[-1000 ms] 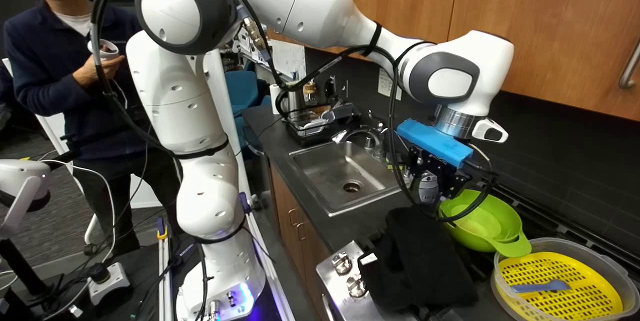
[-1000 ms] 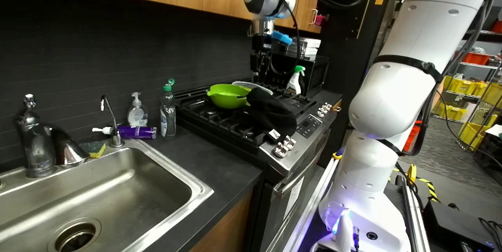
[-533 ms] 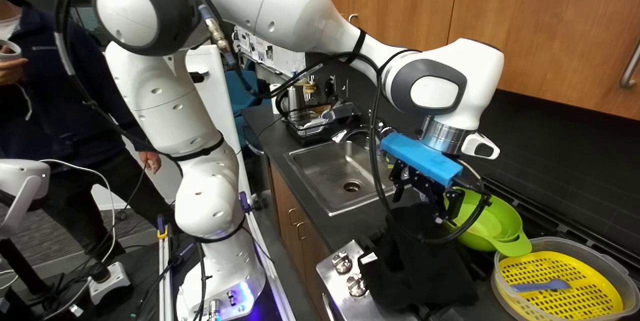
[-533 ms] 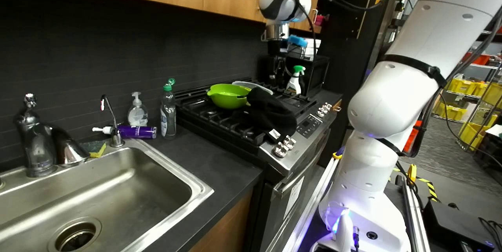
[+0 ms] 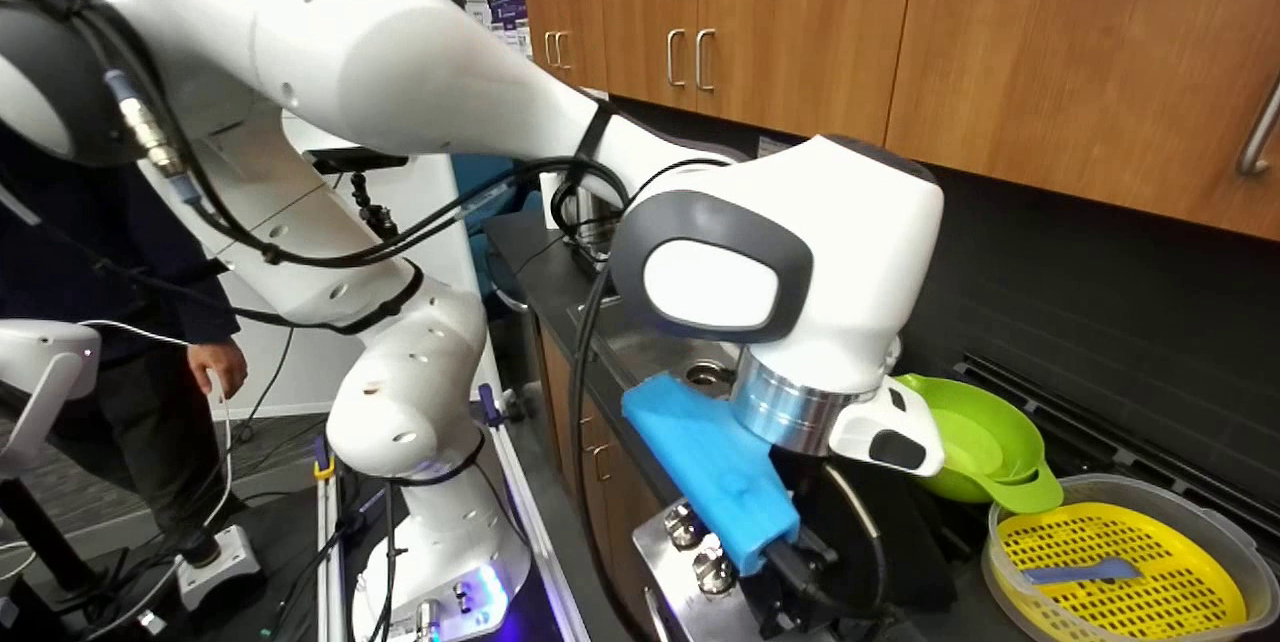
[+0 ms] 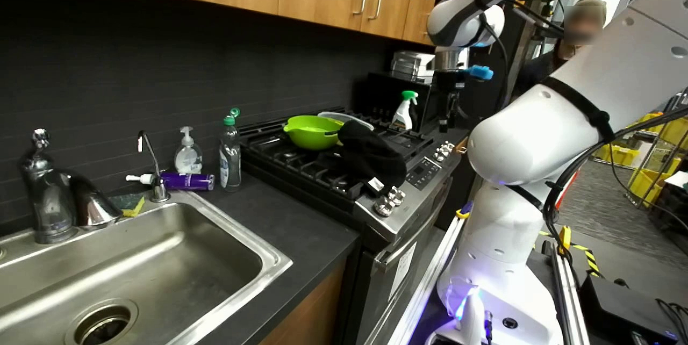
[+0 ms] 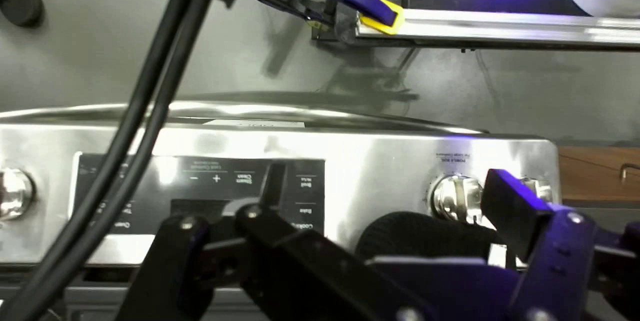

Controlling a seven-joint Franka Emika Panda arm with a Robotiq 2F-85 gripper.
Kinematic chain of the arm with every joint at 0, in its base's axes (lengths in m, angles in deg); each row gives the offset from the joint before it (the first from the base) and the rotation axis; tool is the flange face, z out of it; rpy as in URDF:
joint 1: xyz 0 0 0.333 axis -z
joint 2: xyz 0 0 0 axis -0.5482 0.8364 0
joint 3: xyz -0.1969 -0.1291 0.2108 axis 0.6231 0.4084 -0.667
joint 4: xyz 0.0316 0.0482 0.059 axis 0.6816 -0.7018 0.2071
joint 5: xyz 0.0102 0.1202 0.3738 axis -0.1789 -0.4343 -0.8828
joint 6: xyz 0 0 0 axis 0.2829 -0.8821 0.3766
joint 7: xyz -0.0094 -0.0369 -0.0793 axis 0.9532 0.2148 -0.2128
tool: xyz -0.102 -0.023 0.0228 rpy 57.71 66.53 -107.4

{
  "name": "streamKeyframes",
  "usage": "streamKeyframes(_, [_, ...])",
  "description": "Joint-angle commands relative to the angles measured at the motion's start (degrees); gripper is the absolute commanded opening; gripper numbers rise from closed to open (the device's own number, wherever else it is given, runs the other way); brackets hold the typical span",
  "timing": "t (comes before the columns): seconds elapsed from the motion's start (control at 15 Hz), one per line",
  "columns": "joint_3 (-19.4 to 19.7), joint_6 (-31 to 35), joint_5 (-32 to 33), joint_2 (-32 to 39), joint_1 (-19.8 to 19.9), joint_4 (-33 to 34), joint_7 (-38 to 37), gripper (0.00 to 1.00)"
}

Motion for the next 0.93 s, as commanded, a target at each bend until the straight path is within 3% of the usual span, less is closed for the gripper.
streamKeyframes(0.0, [1.2,-0.22,0.71,-1.67,0.28,-0.32,0.52,1.0])
streamKeyframes(0.87, [1.17,-0.07,0.9,-3.64,0.17,-1.36,0.63,1.0])
